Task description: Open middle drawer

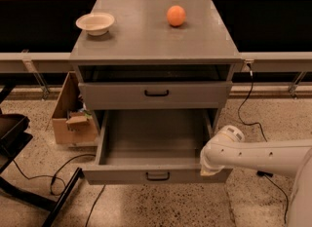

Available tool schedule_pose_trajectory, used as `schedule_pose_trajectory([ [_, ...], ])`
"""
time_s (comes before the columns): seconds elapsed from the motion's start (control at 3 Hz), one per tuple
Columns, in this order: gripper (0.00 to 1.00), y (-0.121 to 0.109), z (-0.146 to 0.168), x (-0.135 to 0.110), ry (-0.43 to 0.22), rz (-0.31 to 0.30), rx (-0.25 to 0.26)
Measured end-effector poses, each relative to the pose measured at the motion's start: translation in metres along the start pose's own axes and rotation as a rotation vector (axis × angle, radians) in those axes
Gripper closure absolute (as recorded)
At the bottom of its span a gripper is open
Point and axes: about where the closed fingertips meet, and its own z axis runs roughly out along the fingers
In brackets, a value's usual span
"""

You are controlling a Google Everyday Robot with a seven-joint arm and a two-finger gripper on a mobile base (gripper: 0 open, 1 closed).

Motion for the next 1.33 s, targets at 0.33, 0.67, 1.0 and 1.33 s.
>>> schedule_pose_trajectory([
  [0.33, 1.00, 0.0076, -0.0054, 0.0043, -0.003, -0.015, 0.017],
  [0.67, 1.00, 0.0114, -0.0067, 0.0057, -0.005, -0.022, 0.025],
  [1.0, 0.97, 0.0161, -0.0095, 0.0079, -0.007, -0.032, 0.036],
  [1.33, 0.74, 0.0161, -0.0095, 0.0079, -0.007, -0.032, 0.036],
])
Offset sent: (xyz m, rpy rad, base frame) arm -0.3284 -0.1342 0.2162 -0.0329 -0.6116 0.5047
